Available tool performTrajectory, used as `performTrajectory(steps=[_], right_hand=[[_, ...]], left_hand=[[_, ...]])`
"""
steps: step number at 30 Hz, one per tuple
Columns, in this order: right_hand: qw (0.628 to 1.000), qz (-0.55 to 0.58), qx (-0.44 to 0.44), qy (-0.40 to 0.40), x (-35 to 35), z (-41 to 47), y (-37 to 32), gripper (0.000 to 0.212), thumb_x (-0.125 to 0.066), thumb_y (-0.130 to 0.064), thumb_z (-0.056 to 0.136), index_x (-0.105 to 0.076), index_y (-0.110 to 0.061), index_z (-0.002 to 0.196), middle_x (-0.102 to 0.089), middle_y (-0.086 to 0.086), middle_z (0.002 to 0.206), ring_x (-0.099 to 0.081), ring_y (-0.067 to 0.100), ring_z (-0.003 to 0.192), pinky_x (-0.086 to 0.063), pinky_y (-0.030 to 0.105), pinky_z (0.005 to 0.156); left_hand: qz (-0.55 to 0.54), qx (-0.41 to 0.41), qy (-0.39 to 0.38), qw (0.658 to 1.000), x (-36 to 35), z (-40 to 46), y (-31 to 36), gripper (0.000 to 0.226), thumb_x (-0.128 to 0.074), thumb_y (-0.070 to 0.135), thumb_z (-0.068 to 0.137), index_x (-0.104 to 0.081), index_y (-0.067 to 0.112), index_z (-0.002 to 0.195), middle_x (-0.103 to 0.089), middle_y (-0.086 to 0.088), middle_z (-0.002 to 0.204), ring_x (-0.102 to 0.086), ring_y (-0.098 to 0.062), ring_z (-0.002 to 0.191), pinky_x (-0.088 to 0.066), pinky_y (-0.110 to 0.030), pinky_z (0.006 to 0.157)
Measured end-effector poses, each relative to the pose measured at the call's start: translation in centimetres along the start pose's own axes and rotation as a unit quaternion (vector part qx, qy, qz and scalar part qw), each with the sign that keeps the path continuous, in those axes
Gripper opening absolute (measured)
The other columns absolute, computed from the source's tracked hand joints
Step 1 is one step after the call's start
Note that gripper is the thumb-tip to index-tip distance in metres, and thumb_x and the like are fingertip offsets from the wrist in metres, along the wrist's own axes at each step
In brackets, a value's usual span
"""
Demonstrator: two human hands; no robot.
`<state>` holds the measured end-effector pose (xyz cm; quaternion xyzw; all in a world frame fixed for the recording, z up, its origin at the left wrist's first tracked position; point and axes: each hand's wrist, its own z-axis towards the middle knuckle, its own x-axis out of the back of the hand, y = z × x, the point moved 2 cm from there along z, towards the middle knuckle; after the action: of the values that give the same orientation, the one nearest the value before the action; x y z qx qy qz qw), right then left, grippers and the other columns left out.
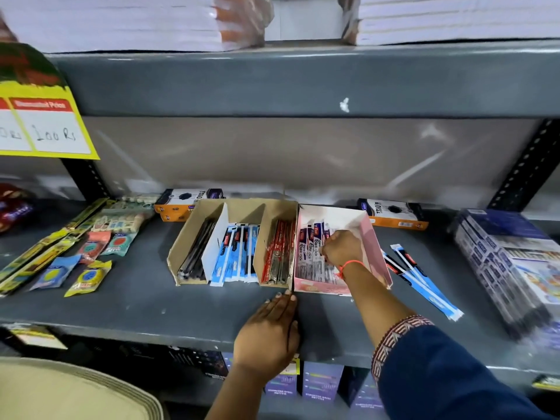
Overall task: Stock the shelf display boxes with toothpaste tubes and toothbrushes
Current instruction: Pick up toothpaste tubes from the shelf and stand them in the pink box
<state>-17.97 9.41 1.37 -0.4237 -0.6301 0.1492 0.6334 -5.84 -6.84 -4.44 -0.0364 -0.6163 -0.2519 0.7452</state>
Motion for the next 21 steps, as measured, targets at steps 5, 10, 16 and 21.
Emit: performTrajectory(steps=[5, 10, 16, 21], right_hand=[[0.987, 0.066, 0.056, 0.138, 3.5, -1.7, -0.5, 0.032, -0.044, 0.000, 0.085, -0.071, -0.006, 0.100, -0.072, 0.016, 0.107, -0.066, 0.035, 0.098, -0.053, 0.033, 0.083], [0.944, 0.096, -0.002, 0.315, 9.2, -2.5, 3.8, 0.031, -0.046, -0.002, 0.083, -0.066, -0.007, 0.106, -0.065, 0.023, 0.113, -0.059, 0.042, 0.106, -0.049, 0.043, 0.084], [0.989, -0.115, -0.087, 0.044, 9.7, -1.6, 10.5, 0.032, -0.061, -0.011, 0.082, -0.064, 0.002, 0.111, -0.065, 0.024, 0.119, -0.061, 0.039, 0.110, -0.049, 0.035, 0.088], [0.983, -0.155, -0.099, -0.010, 9.6, -0.1, 10.7, 0.042, -0.066, -0.013, 0.078, -0.062, 0.003, 0.116, -0.065, 0.021, 0.118, -0.063, 0.036, 0.107, -0.046, 0.030, 0.074]], left_hand=[[0.003, 0.008, -0.012, 1.000, 0.0, 0.0, 0.1, 0.049, -0.035, 0.032, 0.085, -0.066, 0.008, 0.114, -0.066, -0.005, 0.116, -0.062, -0.019, 0.105, -0.039, -0.033, 0.094], [0.021, 0.017, -0.020, 0.999, -0.1, 0.0, 0.1, 0.051, -0.032, 0.033, 0.086, -0.065, 0.008, 0.115, -0.065, -0.006, 0.118, -0.061, -0.019, 0.108, -0.036, -0.035, 0.095], [0.042, 0.001, -0.009, 0.999, -0.7, 0.1, -0.1, 0.076, 0.002, 0.043, 0.084, -0.033, 0.010, 0.142, -0.027, 0.000, 0.147, -0.026, -0.017, 0.137, -0.009, -0.027, 0.109], [0.038, 0.008, 0.000, 0.999, -0.5, -0.1, 0.0, 0.049, -0.033, 0.029, 0.086, -0.068, 0.006, 0.110, -0.067, -0.007, 0.114, -0.062, -0.022, 0.105, -0.043, -0.040, 0.090]])
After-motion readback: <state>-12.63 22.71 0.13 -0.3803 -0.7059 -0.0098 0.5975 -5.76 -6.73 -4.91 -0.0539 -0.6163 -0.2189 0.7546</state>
